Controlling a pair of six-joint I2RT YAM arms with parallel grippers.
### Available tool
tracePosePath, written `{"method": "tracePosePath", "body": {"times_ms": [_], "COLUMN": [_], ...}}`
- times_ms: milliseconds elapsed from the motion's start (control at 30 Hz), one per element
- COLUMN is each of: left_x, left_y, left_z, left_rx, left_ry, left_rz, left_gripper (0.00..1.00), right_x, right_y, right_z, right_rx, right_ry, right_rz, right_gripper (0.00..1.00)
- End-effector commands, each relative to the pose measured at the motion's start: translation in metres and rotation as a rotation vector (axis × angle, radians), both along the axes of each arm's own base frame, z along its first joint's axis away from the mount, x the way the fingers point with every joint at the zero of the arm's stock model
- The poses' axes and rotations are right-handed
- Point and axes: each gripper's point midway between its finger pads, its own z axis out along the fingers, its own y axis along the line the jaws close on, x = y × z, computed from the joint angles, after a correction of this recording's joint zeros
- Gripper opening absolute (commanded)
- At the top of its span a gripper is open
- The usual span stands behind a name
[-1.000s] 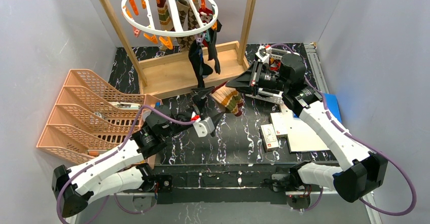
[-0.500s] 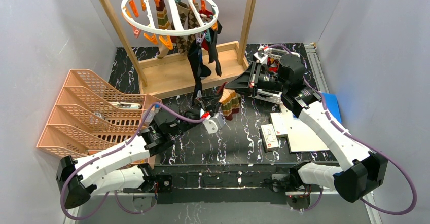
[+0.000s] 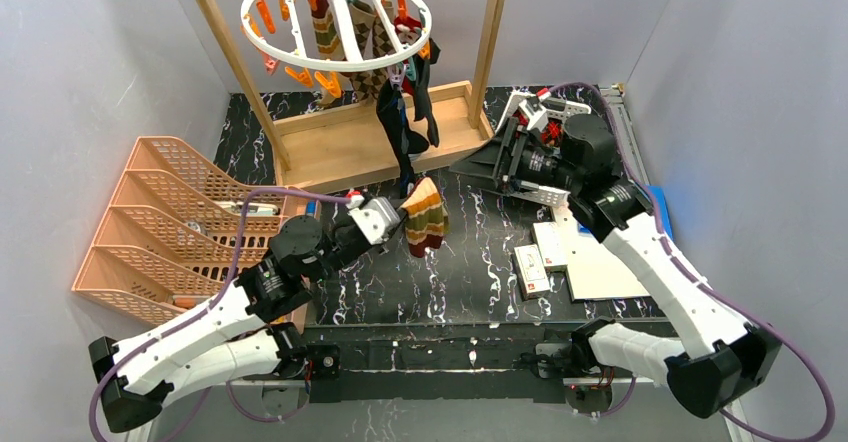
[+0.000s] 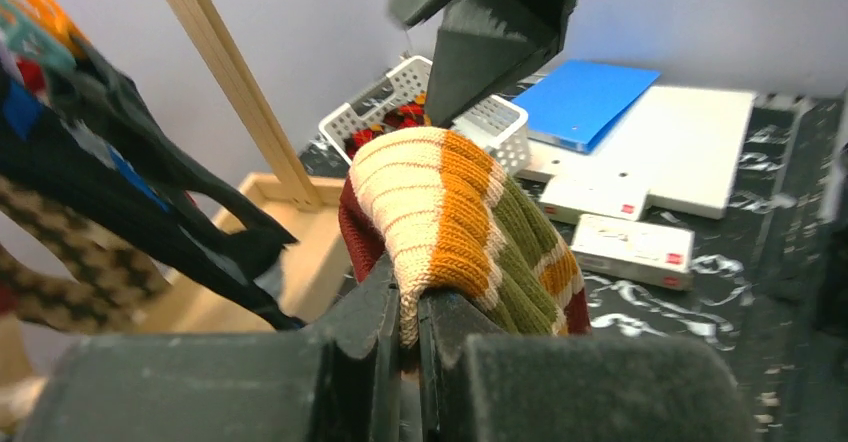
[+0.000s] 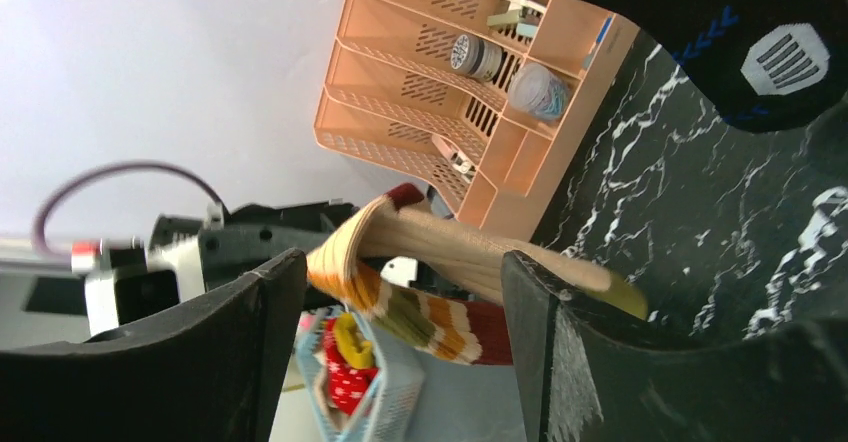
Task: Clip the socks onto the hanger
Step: Pick up the sock from the bin.
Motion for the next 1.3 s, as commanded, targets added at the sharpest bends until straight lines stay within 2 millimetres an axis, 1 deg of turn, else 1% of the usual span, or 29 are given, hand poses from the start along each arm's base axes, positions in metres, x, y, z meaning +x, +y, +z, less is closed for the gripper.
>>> {"method": "tracePosePath", "body": {"times_ms": [0,67,200,300,367,467,533,633,800,900,933,967,1000,1067,1167,1200,1233,1267], "left_x": [-0.006,-0.004,0.008,0.014,0.016,0.017,0.017,0.016,0.014,0.013,0.013,0.013,0.013,0.014,0.016,0.017,0.019,0.02], "left_y": [0.011,0.017,0.032,0.041,0.045,0.051,0.055,0.057,0.058,0.06,0.061,0.062,0.064,0.067,0.074,0.076,0.078,0.08], "left_z": [-0.009,-0.009,-0.013,-0.014,-0.015,-0.009,-0.002,0.006,0.013,0.016,0.016,0.011,0.009,0.006,-0.001,-0.006,-0.01,-0.016], "left_rx": [-0.227,-0.316,-0.497,-0.628,-0.699,-0.773,-0.797,-0.799,-0.799,-0.81,-0.813,-0.793,-0.787,-0.772,-0.73,-0.704,-0.678,-0.639], "left_ry": [0.325,0.423,0.596,0.7,0.748,0.779,0.776,0.769,0.77,0.769,0.768,0.771,0.768,0.758,0.727,0.713,0.696,0.675], "left_rz": [0.067,0.113,0.256,0.337,0.369,0.39,0.392,0.387,0.381,0.377,0.378,0.393,0.401,0.419,0.462,0.48,0.499,0.516], "left_gripper": [0.0,0.0,0.0,0.0,0.0,0.0,0.0,0.0,0.0,0.0,0.0,0.0,0.0,0.0,0.0,0.0,0.0,0.0], "right_x": [-0.012,-0.024,-0.045,-0.056,-0.06,-0.062,-0.059,-0.052,-0.047,-0.05,-0.053,-0.056,-0.059,-0.064,-0.069,-0.071,-0.073,-0.073], "right_y": [-0.009,-0.006,0.004,0.019,0.03,0.042,0.049,0.054,0.064,0.07,0.073,0.075,0.077,0.078,0.074,0.071,0.069,0.068], "right_z": [0.005,-0.001,-0.012,-0.019,-0.024,-0.027,-0.026,-0.031,-0.042,-0.044,-0.044,-0.043,-0.041,-0.032,-0.011,-0.001,0.006,0.011], "right_rx": [-0.031,-0.013,0.004,-0.02,-0.026,-0.017,-0.016,-0.028,-0.045,-0.034,-0.027,-0.02,-0.012,0.01,0.056,0.071,0.077,0.075], "right_ry": [-0.216,-0.218,-0.229,-0.239,-0.225,-0.232,-0.262,-0.27,-0.265,-0.257,-0.255,-0.255,-0.259,-0.267,-0.289,-0.302,-0.301,-0.292], "right_rz": [0.03,0.099,0.204,0.256,0.279,0.283,0.268,0.259,0.267,0.292,0.311,0.324,0.335,0.343,0.332,0.327,0.322,0.313], "right_gripper": [0.78,0.77,0.74,0.74,0.73,0.71,0.7,0.69,0.69,0.69,0.67,0.62,0.56,0.41,0.17,0.09,0.03,0.01]}}
